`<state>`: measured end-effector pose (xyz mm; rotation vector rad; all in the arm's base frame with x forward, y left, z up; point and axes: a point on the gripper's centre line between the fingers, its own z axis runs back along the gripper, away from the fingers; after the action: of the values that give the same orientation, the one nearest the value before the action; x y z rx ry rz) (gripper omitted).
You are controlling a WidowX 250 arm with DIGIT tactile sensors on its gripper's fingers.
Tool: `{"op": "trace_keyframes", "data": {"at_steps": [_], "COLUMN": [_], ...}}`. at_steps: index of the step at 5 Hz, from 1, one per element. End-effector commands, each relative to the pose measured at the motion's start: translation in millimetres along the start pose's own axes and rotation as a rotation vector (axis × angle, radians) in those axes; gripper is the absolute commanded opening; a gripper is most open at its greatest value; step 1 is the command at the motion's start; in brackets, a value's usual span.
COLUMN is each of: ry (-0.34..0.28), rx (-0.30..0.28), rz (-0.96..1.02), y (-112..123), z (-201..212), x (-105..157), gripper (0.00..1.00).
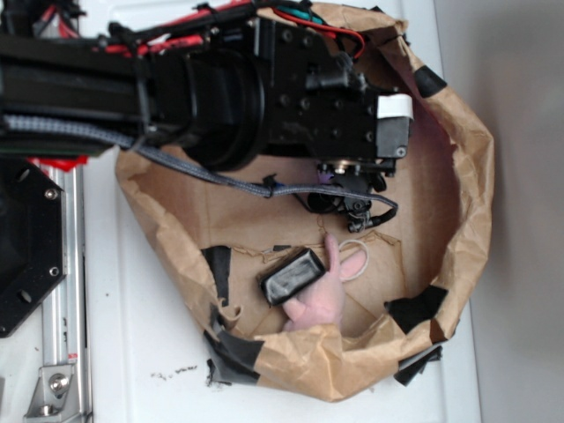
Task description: Grab the wood chip.
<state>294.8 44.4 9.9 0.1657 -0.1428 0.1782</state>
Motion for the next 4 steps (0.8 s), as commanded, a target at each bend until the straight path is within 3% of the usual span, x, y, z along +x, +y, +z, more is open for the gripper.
{"op": "trace_keyframes", "data": {"at_steps": [1,4], "ry": [0.037,0.037], "rx": [0.010,0.004], "rz": [0.033,0.045], "y": [8.5,18.5], "z": [-16.5,-7.8], "x": [-4.7,-8.0], "gripper": [0.00,0.00]}}
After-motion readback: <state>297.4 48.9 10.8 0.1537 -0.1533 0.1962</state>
